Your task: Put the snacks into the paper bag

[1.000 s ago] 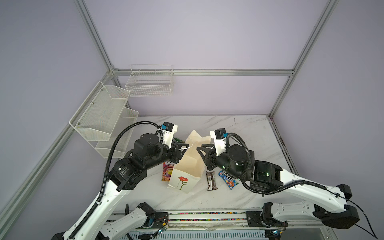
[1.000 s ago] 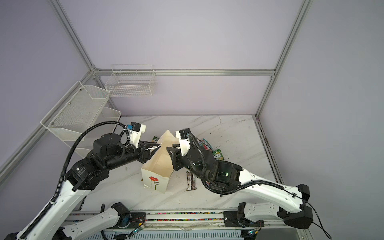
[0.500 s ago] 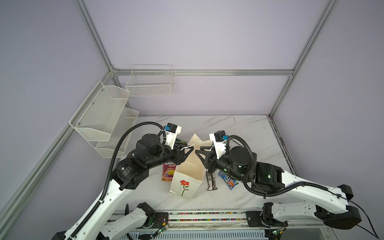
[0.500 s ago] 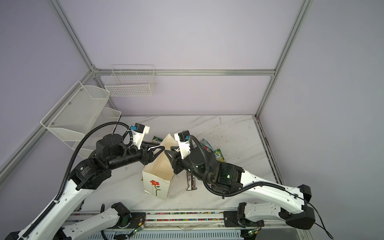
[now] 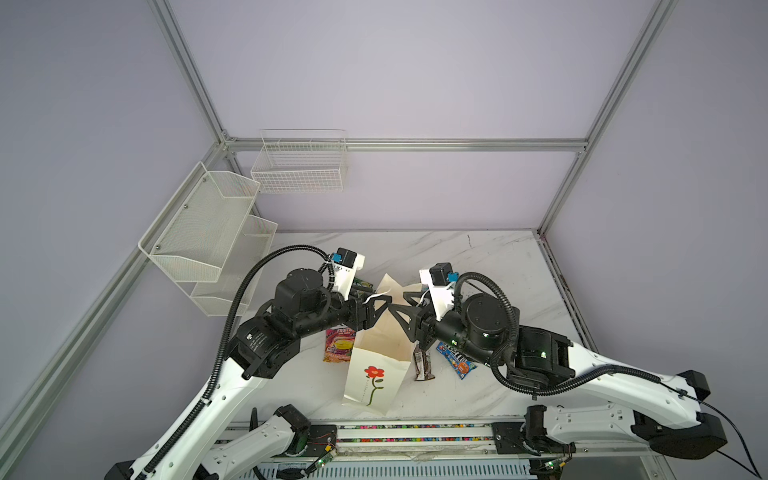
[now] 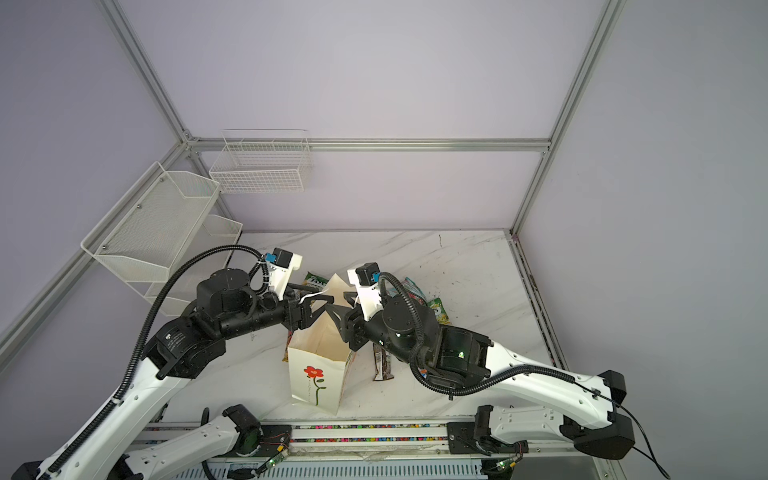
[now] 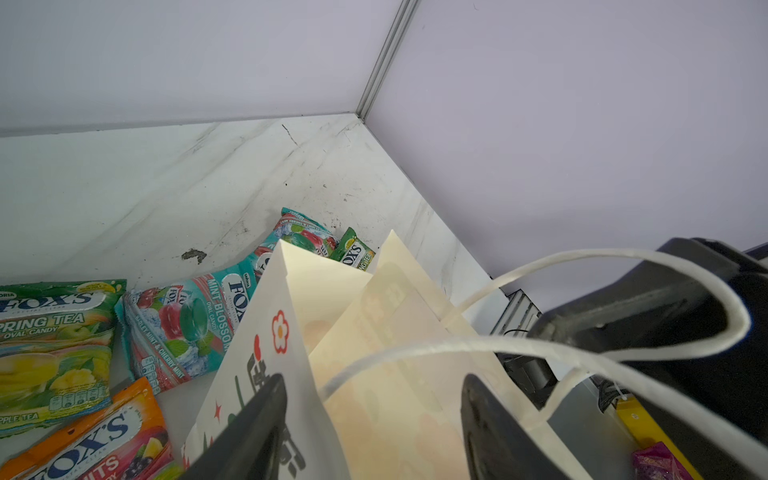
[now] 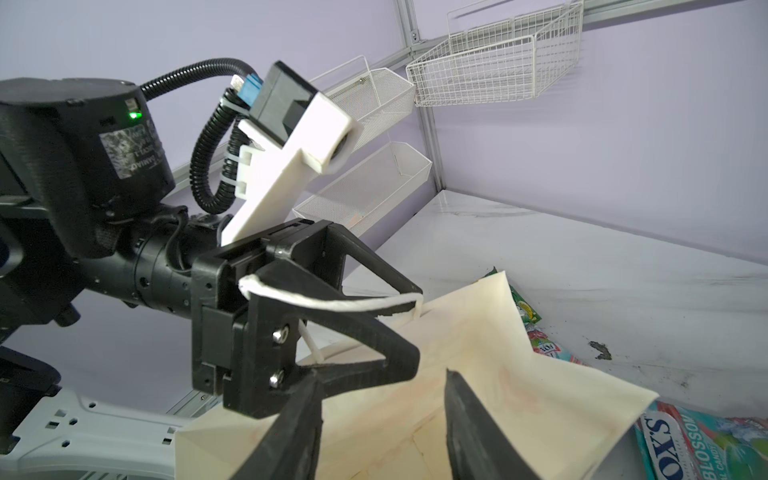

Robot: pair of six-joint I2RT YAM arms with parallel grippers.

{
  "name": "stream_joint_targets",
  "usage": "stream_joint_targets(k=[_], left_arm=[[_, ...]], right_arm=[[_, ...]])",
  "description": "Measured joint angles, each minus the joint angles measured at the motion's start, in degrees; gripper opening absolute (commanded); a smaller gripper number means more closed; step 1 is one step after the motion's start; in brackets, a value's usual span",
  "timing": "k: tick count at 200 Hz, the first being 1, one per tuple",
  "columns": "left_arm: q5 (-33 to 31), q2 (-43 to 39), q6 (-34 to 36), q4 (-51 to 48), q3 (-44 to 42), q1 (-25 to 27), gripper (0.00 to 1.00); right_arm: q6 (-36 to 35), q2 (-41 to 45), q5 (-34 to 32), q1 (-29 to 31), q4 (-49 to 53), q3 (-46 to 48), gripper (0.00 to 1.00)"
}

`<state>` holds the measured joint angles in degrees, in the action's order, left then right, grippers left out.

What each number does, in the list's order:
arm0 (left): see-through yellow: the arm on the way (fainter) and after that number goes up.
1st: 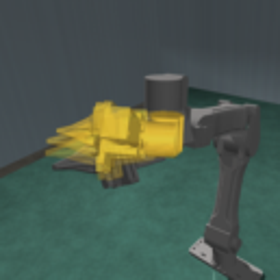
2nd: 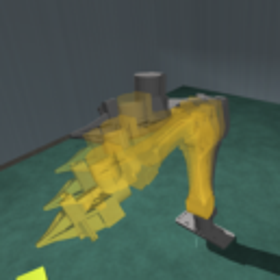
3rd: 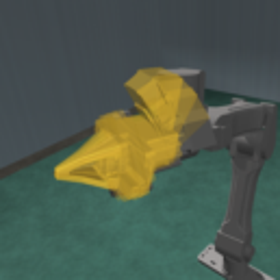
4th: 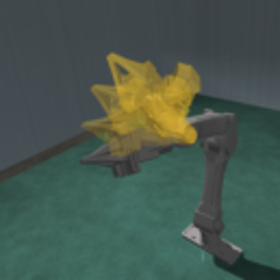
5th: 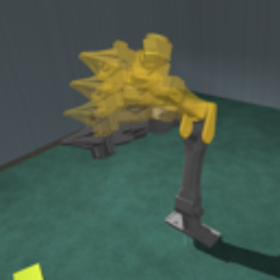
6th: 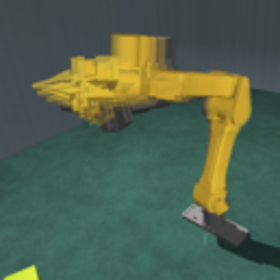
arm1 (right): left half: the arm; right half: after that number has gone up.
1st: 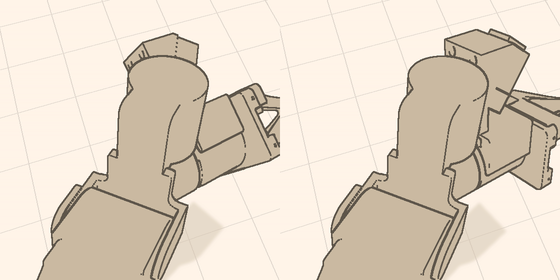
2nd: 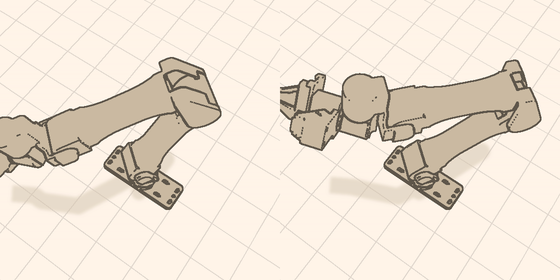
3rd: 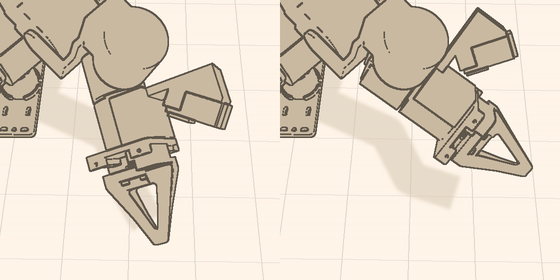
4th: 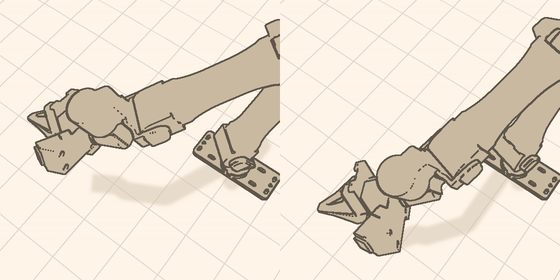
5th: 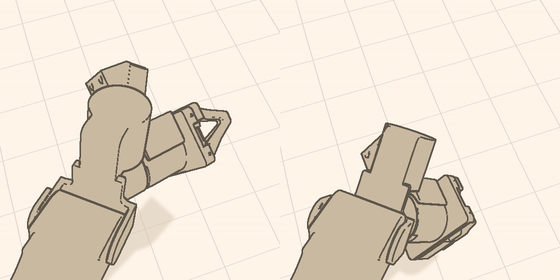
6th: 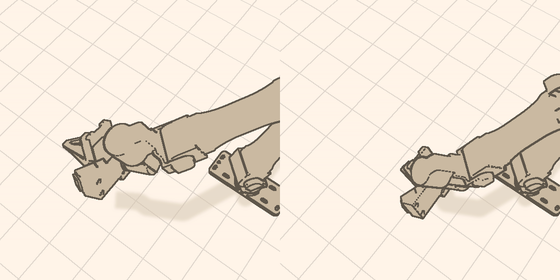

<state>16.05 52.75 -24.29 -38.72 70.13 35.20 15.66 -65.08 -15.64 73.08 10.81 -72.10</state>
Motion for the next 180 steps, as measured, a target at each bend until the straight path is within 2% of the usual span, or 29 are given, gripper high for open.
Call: stream_joint_targets(k=[62,102,163,180], left_arm=[[0.02,-0.52,0.00,-0.13,-2.36,0.00,0.66],[0.04,-1.27,-0.07,-0.22,-3.50,0.00,0.66],[0.52,-2.64,-0.11,-1.14,-4.61,-0.37,0.66],[0.52,-2.86,-0.11,-1.25,-5.38,-0.35,0.66]], right_arm=[[-7.04,-1.97,-2.12,0.02,0.46,-3.02,0.62],[-11.34,-6.64,-4.26,0.02,2.03,-7.10,0.63],[-14.36,-9.68,-5.81,0.00,2.32,-8.66,0.61],[-14.60,-10.14,-6.10,0.02,2.34,-8.98,0.56]])
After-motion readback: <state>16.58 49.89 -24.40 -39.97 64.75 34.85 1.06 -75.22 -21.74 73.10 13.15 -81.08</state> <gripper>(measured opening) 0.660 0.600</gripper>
